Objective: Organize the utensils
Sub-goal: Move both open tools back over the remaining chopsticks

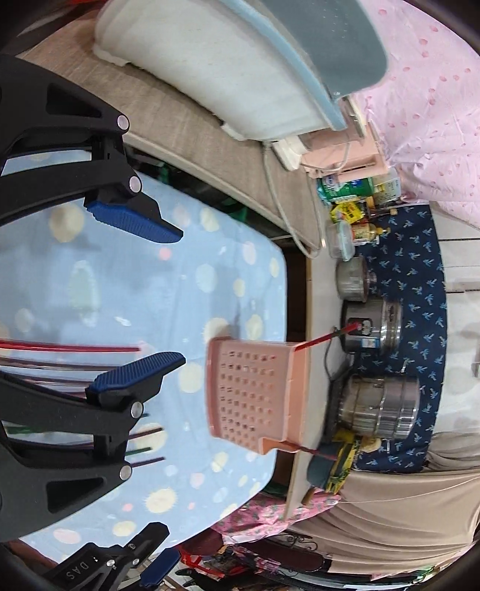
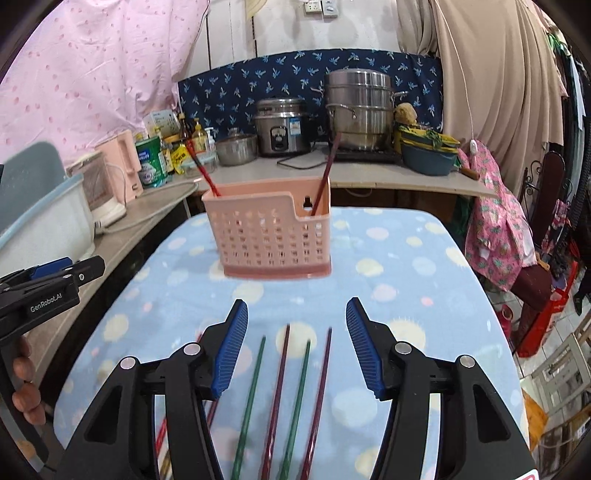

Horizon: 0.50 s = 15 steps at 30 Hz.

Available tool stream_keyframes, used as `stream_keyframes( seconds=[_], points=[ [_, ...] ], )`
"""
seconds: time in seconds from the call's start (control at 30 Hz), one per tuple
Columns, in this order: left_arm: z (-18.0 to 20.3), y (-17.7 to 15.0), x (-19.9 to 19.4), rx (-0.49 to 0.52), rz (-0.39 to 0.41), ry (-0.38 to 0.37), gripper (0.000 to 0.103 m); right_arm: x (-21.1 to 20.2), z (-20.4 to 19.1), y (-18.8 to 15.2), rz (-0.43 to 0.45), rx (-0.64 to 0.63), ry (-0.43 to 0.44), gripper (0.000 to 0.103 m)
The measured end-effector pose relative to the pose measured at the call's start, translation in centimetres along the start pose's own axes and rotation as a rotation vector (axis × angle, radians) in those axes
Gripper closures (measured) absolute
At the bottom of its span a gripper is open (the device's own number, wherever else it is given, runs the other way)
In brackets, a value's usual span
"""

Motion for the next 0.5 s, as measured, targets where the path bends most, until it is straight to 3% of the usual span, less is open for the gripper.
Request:
stream_keyframes(
  seconds=[0.3, 0.5],
  points=[
    [0.0, -5.8, 0.4, 0.0, -0.108, 0.008, 0.045, -0.6, 0.1, -6.1, -0.084, -0.011, -0.03, 0.049],
    [0.2, -8.5, 0.7, 0.006, -0.164, 0.004, 0.045, -0.6, 0.7, -8.5, -0.122, -0.002, -0.045, 0.049]
  ],
)
Point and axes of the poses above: each gripper's, at about its wrist camera, not at the fingertips, and x roughly the way its jaws point, z to its right, y to its top, the point moved 7 cm from there along x, roughly the way its jaws point, and after that the axes turned 4 degrees about z, right-handed, at the moved point
